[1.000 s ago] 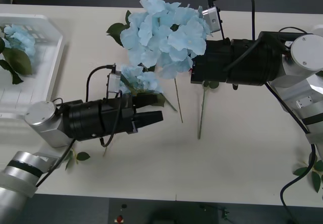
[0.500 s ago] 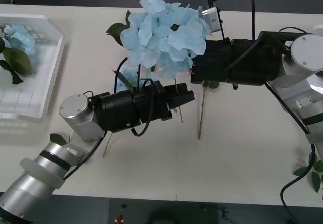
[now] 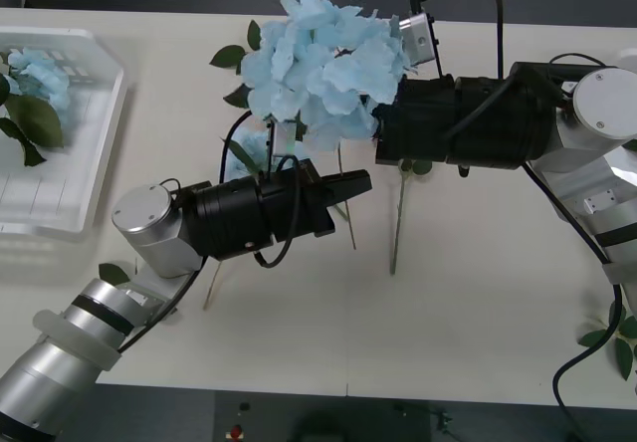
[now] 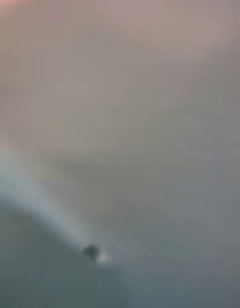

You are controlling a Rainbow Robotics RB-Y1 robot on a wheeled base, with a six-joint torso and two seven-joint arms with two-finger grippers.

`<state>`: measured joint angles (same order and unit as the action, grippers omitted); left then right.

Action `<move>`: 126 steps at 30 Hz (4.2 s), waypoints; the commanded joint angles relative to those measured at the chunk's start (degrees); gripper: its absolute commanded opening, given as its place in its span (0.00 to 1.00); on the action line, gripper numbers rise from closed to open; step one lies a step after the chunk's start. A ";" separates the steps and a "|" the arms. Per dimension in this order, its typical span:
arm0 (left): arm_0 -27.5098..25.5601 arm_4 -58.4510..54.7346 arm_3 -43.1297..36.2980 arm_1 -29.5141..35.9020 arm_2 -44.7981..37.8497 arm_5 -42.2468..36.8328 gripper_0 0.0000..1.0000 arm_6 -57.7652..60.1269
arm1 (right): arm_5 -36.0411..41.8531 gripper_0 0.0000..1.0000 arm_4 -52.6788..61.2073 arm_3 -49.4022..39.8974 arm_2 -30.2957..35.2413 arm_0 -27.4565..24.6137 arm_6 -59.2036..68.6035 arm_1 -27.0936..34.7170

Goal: Put the red flowers into the right box and the blue flowers into the left box

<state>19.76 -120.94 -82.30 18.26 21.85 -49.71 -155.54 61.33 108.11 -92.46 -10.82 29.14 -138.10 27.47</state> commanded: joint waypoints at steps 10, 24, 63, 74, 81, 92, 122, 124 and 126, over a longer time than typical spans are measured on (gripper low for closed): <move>-1.47 -2.63 -0.94 11.27 -9.11 -0.48 0.00 0.54 | -0.51 1.00 0.26 -1.06 -0.43 0.56 -0.76 -0.84; 0.46 21.28 -0.94 30.87 -32.40 -14.63 0.00 34.34 | -7.46 1.00 -22.06 -0.18 -5.88 6.36 19.80 6.81; 1.16 34.81 -14.12 33.60 -37.06 -20.08 1.00 42.69 | -3.77 1.00 -58.36 34.36 -29.52 29.92 82.64 1.01; 8.11 60.65 -18.69 22.61 -13.85 -19.99 1.00 43.48 | -4.38 0.67 -61.88 35.86 -29.52 30.18 82.91 -0.92; 8.11 76.82 -17.90 16.28 -6.12 -19.99 1.00 44.89 | -4.38 0.00 -62.93 36.12 -29.61 30.18 83.00 -1.28; 8.11 94.31 -11.13 8.20 2.58 -16.65 1.00 46.03 | -4.38 0.00 -63.37 36.21 -29.70 30.18 83.08 -1.63; 3.98 70.85 -21.86 12.07 -23.78 -24.03 0.00 50.52 | -11.59 0.25 -65.92 42.01 -32.69 30.18 83.52 -5.14; 4.06 65.22 -22.12 12.42 -28.18 -25.53 0.00 50.78 | -11.59 0.00 -65.83 42.01 -32.69 30.27 83.61 -5.14; 4.15 60.91 -21.77 12.94 -31.61 -26.14 0.00 50.78 | -11.59 0.00 -65.83 42.01 -32.69 30.18 83.61 -5.14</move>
<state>23.13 -56.77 -102.59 29.66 -7.29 -75.25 -108.37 50.05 42.19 -49.38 -43.34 57.07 -57.30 22.41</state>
